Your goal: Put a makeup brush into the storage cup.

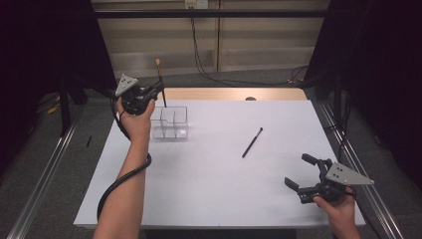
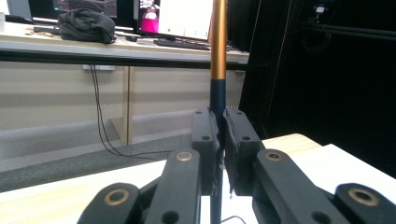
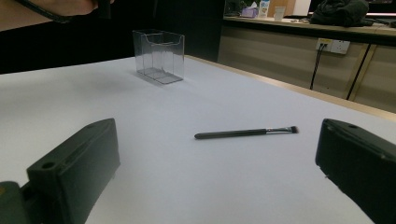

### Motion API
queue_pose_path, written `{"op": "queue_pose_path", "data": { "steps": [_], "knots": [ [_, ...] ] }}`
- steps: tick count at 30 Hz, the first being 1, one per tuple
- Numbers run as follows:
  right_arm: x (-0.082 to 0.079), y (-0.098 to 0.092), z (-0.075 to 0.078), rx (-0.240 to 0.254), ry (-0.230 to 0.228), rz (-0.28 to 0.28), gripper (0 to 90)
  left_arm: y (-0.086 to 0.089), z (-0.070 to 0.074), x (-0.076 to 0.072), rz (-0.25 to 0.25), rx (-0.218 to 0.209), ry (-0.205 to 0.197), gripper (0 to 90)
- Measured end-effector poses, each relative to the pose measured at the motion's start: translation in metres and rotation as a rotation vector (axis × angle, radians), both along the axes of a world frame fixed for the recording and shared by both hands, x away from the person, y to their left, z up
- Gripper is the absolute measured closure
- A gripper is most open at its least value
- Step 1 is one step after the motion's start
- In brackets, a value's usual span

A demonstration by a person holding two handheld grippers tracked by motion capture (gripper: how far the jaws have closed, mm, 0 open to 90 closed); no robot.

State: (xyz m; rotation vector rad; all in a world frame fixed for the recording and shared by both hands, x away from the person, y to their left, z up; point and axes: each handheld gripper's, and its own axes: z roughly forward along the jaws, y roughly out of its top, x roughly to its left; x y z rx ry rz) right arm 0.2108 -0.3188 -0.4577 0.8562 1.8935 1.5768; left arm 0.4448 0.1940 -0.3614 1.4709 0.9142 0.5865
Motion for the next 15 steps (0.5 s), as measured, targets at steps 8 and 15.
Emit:
{"op": "queue_pose_path", "data": {
  "steps": [8, 15],
  "knots": [
    [0.000, 0.000, 0.000, 0.001, 0.000, 0.000, 0.0, 0.007, -0.002, 0.002, 0.017, -0.003, 0.002, 83.6],
    [0.000, 0.000, 0.000, -0.001, -0.001, 0.001, 0.0, 0.014, -0.003, 0.002, 0.029, 0.012, 0.001, 83.7]
  ]
}}
